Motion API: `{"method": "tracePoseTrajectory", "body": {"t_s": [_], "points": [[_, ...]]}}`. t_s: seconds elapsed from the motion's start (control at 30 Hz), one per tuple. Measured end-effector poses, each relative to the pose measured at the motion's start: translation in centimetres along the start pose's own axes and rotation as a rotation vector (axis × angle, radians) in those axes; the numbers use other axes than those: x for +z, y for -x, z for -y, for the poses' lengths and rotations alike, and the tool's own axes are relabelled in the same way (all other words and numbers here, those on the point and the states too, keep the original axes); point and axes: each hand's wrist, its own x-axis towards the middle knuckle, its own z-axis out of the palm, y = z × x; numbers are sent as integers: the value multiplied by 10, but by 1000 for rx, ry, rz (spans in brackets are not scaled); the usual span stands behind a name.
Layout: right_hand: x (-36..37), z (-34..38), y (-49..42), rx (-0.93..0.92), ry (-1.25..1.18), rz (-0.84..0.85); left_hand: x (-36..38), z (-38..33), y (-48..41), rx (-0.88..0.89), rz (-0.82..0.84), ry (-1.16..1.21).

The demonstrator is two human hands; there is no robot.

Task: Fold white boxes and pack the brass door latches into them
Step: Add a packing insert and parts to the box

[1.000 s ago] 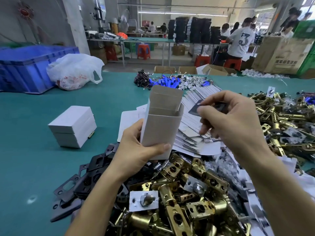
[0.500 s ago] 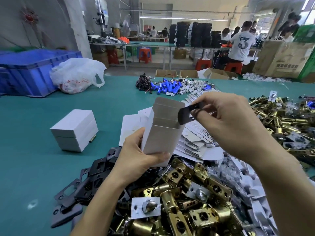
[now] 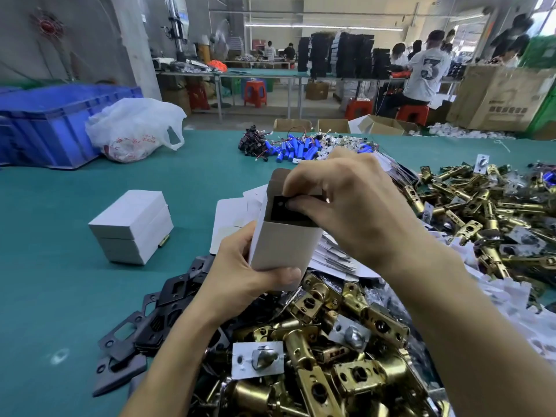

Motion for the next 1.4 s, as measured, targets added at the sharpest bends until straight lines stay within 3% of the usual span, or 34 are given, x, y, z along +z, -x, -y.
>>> {"method": "tracePoseTrajectory", "body": {"t_s": [0.63,0.77,0.87,1.17,1.4], "points": [[14,1,-15,95,-111,188,2,1,0,9,-34,82],[11,1,-14,107,-138,124,1,4,0,-5,-57,102],[7,-1,-13,125,-109,135,2,4,0,-5,-50,122],[-7,6,-26,143,56,401,3,1,1,-23,-13,155],[-1,5,-27,167,171,398,2,-1,1,-10,-26,114]]}}
